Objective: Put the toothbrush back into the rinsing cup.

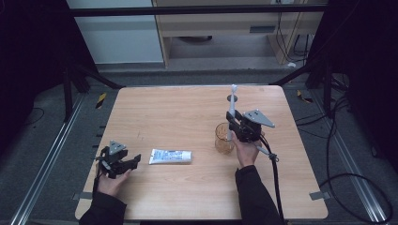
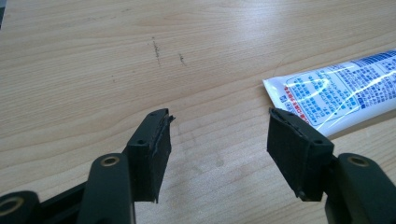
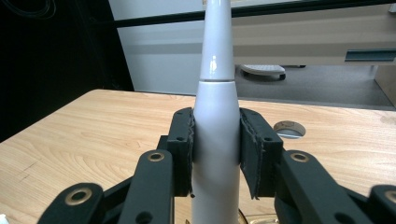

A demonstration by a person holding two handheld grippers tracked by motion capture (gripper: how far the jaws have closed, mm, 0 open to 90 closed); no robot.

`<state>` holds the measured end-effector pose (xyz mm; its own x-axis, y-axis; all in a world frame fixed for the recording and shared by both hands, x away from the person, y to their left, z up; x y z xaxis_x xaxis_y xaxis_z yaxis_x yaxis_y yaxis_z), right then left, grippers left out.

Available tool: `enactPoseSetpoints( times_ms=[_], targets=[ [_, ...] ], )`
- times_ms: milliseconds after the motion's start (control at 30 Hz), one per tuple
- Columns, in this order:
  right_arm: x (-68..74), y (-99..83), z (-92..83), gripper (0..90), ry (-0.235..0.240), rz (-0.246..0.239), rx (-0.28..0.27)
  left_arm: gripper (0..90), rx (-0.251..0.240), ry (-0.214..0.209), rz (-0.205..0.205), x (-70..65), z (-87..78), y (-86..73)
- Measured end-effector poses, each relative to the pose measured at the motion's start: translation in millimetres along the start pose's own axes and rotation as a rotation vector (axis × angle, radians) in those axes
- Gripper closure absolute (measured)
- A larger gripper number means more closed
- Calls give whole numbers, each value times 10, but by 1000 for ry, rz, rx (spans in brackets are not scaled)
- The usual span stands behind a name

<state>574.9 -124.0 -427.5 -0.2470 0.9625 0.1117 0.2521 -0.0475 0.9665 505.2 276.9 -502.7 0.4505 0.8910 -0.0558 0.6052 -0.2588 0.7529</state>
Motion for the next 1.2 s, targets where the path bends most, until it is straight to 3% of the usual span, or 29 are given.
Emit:
enactPoseSetpoints(
  times_ms=[233, 567, 900, 1200],
  targets=[
    [-36, -62, -43, 673, 9, 7, 20, 389, 2, 0, 0, -1, 7, -2],
    [-14, -85, -112, 672, 17, -19, 72, 389, 1, 0, 1, -5, 1, 0],
    [-40, -135, -138, 671, 27, -67, 151, 389, 1, 0, 2, -10, 1, 2],
    [-30, -188, -132, 669, 25, -100, 186, 389, 0, 0, 6, -10, -3, 5]
  ],
)
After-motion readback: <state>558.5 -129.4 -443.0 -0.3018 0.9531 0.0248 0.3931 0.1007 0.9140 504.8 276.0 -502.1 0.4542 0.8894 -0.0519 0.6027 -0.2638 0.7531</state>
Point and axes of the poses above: each handheld gripper's, and its own axes: z roughly forward along the jaws, y roughly out of its top, x roughly to its left, the point moved 5 cm from there along z, roughly forward along the jaws, and after that the axes turned 7 degrees about -y, right-handed, at the moved point
